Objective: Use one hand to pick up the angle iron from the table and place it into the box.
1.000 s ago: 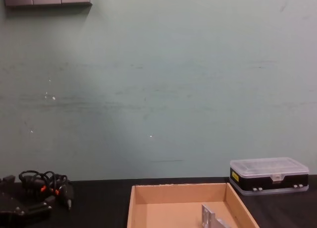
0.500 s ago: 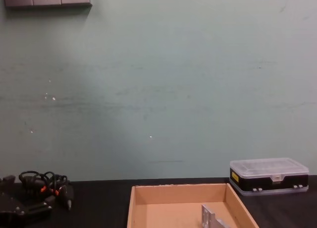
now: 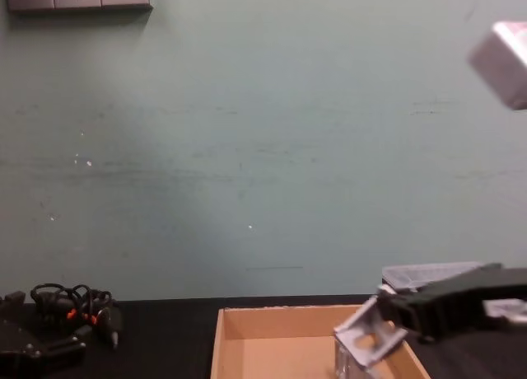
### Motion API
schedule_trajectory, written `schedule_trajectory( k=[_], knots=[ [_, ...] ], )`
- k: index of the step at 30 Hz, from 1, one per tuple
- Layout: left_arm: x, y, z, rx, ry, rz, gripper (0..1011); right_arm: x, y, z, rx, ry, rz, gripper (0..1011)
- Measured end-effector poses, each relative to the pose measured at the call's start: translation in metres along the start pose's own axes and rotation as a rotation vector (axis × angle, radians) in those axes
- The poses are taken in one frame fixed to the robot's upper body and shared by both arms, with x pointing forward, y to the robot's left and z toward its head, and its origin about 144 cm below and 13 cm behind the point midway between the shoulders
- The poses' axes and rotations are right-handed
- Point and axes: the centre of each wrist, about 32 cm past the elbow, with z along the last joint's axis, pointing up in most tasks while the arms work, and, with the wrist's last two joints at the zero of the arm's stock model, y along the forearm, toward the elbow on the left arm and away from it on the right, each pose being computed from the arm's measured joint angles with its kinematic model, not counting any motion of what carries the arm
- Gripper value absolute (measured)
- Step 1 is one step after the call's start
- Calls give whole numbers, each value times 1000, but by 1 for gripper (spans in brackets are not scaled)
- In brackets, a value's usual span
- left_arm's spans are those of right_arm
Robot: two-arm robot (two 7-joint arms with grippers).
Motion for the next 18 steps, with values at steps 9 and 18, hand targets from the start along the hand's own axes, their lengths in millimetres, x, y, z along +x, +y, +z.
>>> schedule_trajectory(
  k=[9, 18],
  knots=[
    [0, 0, 0, 0, 0, 0, 1000, -6, 44, 11, -7, -12, -10, 71],
    [0, 0, 0, 0, 0, 0, 1000, -12, 88, 15, -39, -46, -14, 71]
  ],
)
